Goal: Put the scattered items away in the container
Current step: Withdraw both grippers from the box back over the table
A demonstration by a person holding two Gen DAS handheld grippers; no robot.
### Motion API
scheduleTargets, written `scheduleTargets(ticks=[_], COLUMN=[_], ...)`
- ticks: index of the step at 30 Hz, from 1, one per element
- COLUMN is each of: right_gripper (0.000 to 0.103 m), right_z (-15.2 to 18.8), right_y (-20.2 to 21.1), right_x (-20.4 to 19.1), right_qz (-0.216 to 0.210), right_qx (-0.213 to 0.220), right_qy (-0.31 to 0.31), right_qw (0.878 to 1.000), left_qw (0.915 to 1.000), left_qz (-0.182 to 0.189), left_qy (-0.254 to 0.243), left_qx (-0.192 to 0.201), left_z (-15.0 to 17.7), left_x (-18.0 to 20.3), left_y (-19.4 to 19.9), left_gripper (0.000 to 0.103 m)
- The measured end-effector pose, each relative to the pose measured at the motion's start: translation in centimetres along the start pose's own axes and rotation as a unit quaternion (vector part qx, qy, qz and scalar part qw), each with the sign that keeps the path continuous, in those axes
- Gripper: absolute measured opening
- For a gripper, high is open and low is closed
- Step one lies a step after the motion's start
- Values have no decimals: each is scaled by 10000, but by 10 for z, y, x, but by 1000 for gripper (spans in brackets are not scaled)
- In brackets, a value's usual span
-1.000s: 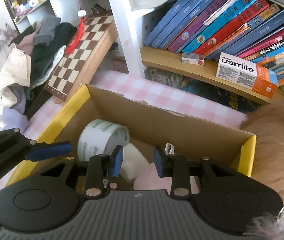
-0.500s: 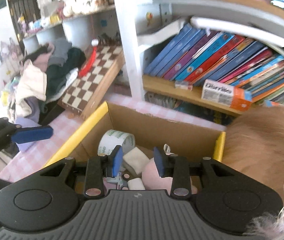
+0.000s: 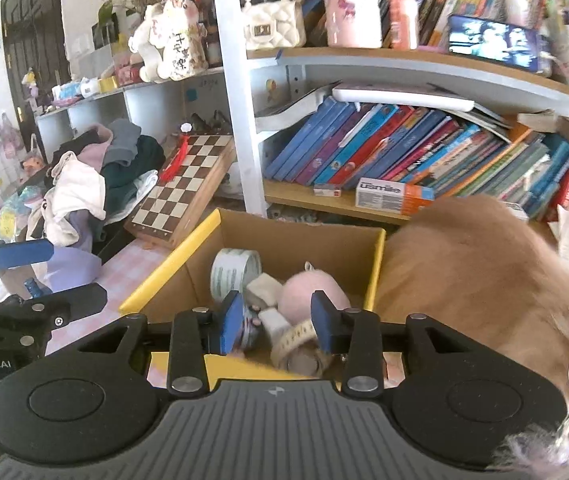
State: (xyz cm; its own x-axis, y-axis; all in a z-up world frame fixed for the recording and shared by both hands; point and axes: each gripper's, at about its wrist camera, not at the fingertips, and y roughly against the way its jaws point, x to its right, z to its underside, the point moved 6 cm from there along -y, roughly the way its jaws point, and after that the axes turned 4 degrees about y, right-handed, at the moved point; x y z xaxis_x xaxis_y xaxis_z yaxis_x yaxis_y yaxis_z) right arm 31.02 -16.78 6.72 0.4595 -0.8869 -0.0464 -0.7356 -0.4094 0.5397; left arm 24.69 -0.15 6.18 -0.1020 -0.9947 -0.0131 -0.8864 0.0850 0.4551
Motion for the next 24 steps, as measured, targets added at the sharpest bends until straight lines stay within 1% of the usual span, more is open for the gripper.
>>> scheduleTargets(ticks=[4,8,15,19,24], right_gripper=[37,40,48,50,51], right_z=[23,50,98,125,155], right_y=[30,56,94,104,109], right_x=[-11,-25,-52,-68,-84], right_qz=[136,291,540,596,620], right_qx=[86,120,128,-5,-236], right_qy=[10,80,81,169,268], right_qw=[9999,9995,9984,9981,9974], left_qw=[10000,10000,9999,9996,9987], left_qz=[24,29,-24,-78,-175], left_qy=[24,48,101,104,-6], left_qx=[15,51,-98,-262,-468], left_z=[15,34,74,97,121], left_x=[3,8,13,15,19], left_y=[25,52,84,95,104], left_gripper=[91,95,95,95,95])
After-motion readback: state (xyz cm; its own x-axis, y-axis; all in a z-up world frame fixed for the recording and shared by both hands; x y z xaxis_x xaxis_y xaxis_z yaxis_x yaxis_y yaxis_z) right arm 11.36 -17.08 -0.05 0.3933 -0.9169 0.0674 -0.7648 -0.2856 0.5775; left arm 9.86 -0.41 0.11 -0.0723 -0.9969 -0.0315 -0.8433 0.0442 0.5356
